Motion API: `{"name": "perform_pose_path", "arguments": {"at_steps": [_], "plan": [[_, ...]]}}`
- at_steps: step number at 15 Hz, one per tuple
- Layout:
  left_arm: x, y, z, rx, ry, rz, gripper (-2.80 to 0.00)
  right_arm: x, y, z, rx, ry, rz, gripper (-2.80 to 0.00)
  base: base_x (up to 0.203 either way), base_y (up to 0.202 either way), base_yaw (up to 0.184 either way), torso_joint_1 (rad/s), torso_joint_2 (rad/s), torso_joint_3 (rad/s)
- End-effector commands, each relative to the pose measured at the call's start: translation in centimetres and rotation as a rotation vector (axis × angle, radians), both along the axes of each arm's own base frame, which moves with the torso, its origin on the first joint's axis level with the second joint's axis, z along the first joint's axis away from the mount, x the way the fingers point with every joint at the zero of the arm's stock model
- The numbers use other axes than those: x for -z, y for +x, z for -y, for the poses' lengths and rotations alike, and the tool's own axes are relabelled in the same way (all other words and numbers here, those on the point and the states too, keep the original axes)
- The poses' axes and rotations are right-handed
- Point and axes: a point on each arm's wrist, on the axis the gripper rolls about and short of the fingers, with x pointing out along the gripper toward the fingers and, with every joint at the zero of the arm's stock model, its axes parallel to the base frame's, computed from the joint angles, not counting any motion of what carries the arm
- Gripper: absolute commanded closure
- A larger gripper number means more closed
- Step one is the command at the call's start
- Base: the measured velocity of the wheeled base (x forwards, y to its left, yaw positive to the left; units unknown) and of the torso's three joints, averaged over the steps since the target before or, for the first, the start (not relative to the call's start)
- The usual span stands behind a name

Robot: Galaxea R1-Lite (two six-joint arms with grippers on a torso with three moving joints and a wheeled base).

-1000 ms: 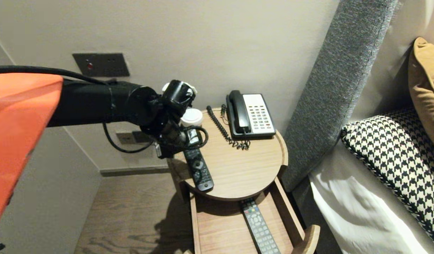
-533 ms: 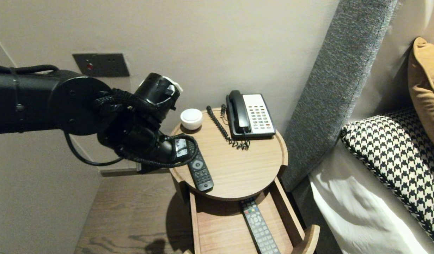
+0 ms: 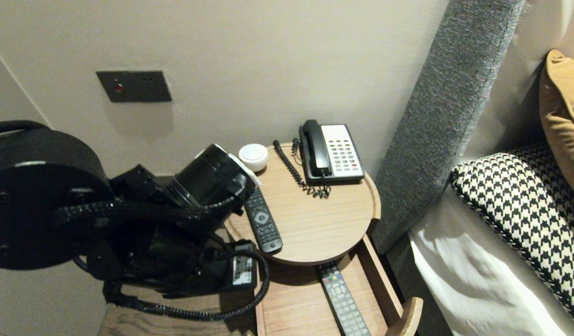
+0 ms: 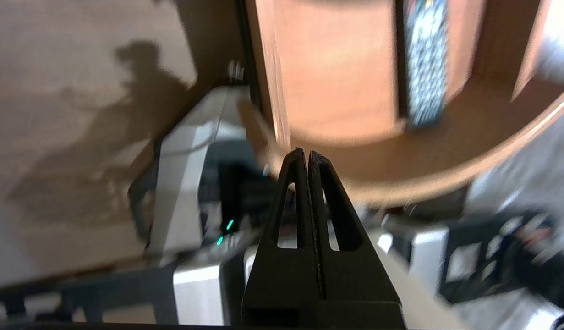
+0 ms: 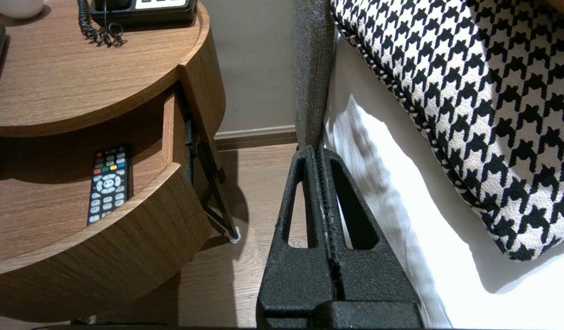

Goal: Take the remote control out of the drawer one by one and place them on the table

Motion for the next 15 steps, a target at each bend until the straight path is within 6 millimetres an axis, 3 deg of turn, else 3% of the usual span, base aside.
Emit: {"name": "perform_pose_path", "arguments": {"at_steps": [1,5,11,15], "plan": [[2.1,-1.6,1.8,0.021,0.079,-0.050,0.00,1.1,0.3,0.0,0.000,0.000,-0.040,0.00,0.000,0.000,0.000,0.000,0.00,0.000],[5.4,-1.6,2.4,-0.006,0.191,-0.104,0.00,1.1,0.3,0.0,0.000,0.000,-0.040,0.00,0.000,0.000,0.000,0.000,0.00,0.000],[4.4,1.1,7.5,0.031,0.056,-0.088,0.00,1.1,0.3,0.0,0.000,0.000,-0.040,0.00,0.000,0.000,0.000,0.000,0.00,0.000],[5.7,2.5,10.3,0.026,0.054,-0.100,0.00,1.1,0.3,0.0,0.000,0.000,-0.040,0.00,0.000,0.000,0.000,0.000,0.00,0.000]]}}
